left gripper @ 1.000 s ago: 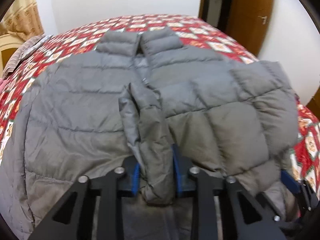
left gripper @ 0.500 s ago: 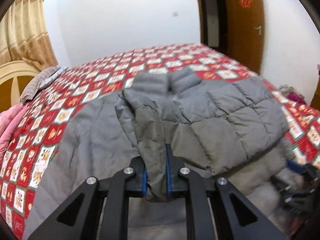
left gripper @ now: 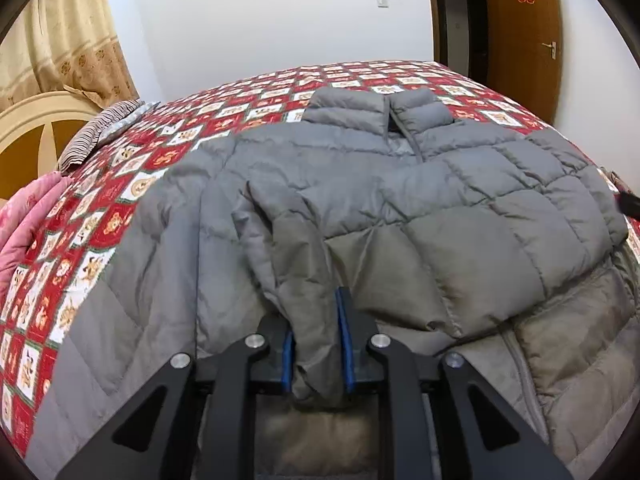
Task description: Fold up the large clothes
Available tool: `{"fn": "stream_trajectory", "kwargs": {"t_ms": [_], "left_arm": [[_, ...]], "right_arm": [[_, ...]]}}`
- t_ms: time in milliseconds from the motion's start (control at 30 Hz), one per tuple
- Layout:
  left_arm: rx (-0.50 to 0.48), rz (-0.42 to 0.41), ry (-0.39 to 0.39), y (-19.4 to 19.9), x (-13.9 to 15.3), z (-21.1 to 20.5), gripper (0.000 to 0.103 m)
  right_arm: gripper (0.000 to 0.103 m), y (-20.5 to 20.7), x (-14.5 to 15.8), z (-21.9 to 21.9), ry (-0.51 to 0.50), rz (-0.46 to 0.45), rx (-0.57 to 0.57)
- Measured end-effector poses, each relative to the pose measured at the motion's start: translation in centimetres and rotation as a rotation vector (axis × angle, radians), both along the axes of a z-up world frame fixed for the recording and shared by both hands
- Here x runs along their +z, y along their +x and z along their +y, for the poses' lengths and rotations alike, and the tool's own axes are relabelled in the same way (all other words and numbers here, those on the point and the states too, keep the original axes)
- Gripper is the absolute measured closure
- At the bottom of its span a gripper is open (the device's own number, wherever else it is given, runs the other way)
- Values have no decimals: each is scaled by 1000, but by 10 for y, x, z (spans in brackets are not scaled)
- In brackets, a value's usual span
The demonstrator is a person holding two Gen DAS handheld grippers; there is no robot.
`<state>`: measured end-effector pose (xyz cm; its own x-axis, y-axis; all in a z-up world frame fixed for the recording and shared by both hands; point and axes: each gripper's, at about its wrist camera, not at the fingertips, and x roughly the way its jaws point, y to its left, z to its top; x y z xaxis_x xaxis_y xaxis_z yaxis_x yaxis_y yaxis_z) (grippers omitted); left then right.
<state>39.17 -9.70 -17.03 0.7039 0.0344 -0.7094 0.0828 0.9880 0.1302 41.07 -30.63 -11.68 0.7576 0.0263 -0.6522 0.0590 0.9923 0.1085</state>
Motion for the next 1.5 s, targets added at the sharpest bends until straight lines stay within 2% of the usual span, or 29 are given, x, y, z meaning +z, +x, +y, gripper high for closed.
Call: {"fn": "stream_trajectory", "kwargs": {"t_ms": [100,167,200,267,400,500,567,633,667,733,833,933,1000,1067,1167,1267,1500], "left_arm": [[-1,11,-3,0,-7,1,80],[3,23,-17,3,-9,3,79],[6,28,-19,4,-11,3,79],[4,37,-12,6,-14,1,78],[5,39,5,6,-14,0,75],[29,31,-27,-5,4,11,50],[38,-42,-45,-22,25,21,19],[45,-156,-53,-37,47,24,7],[43,-183,-54,-39,53,24,3],[25,-206,-55,-34,63,12,2],[9,-186,-22,-16,56,-9,2],[18,-105,72,5,23,-26,2],[35,-52,113,11,3,-24,2],[50,1,93,17,-11,-17,1],[45,-2,71,15,-10,-14,0],[45,21,64,18,-14,-13,0],[50,53,54,25,-20,-17,0]], "right_arm": [[32,27,-21,2,-45,67,21],[32,43,-48,-4,-20,177,22],[32,44,-57,-8,5,197,23],[32,44,-61,-13,18,181,30],[30,46,-63,-7,-31,187,32],[31,45,-57,-8,-53,201,45],[31,32,-46,-3,-77,195,27],[31,12,-27,-8,-94,151,27],[31,5,-17,-10,-104,125,16],[31,-4,3,-9,-116,64,-3],[31,2,17,8,-86,14,37],[31,18,7,34,-89,13,114],[31,29,-9,45,-76,47,135],[31,38,-30,51,-71,106,136],[31,42,-52,50,-55,132,127],[30,42,-56,49,-42,139,129],[30,44,-62,62,-119,148,125]]}}
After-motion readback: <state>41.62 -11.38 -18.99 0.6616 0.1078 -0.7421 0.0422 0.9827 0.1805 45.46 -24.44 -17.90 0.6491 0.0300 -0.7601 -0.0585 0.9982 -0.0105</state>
